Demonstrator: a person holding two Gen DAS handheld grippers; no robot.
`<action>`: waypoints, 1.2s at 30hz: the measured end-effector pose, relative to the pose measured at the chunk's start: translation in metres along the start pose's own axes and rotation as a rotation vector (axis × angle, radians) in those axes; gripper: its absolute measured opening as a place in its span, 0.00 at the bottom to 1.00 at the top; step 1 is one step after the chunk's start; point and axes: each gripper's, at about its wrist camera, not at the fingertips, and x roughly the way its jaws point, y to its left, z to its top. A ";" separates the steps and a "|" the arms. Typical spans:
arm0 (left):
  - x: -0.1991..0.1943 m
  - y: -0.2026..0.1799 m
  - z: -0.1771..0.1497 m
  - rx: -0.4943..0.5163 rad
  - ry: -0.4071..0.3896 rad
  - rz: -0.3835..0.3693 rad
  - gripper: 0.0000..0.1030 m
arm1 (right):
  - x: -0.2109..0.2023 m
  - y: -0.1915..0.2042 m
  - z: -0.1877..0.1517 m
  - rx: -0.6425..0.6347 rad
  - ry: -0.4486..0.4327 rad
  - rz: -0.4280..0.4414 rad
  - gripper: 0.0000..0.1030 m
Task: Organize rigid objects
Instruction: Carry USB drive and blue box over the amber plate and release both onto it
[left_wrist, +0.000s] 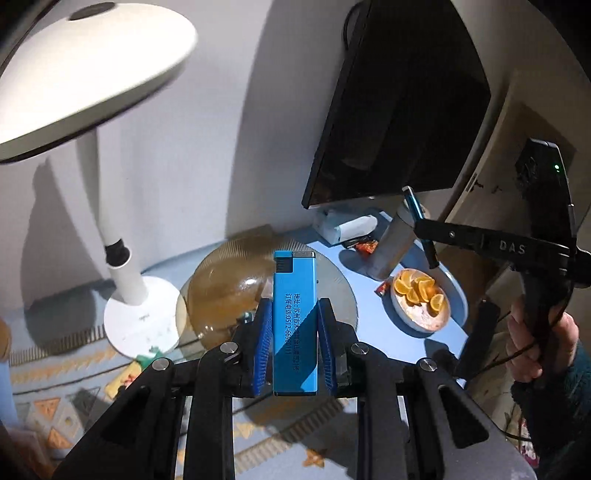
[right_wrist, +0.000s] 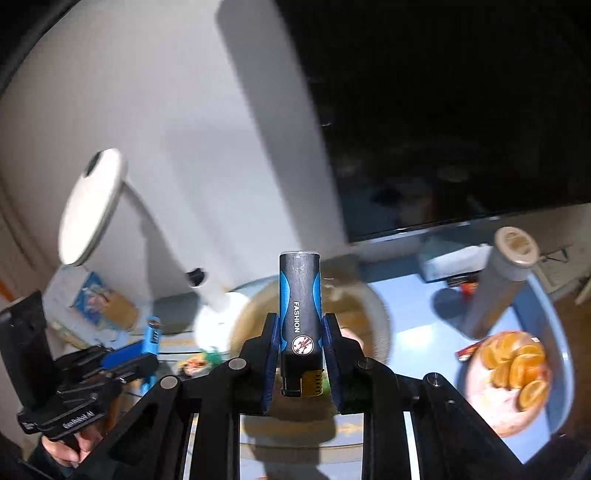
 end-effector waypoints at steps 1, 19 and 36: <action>0.007 -0.001 0.001 0.000 0.008 0.008 0.20 | 0.005 -0.009 0.000 0.004 0.021 -0.006 0.22; 0.126 0.046 -0.005 -0.113 0.247 0.115 0.20 | 0.155 -0.055 -0.010 -0.045 0.322 -0.179 0.22; 0.137 0.076 -0.020 -0.201 0.285 0.129 0.80 | 0.152 -0.063 -0.009 0.034 0.314 -0.149 0.57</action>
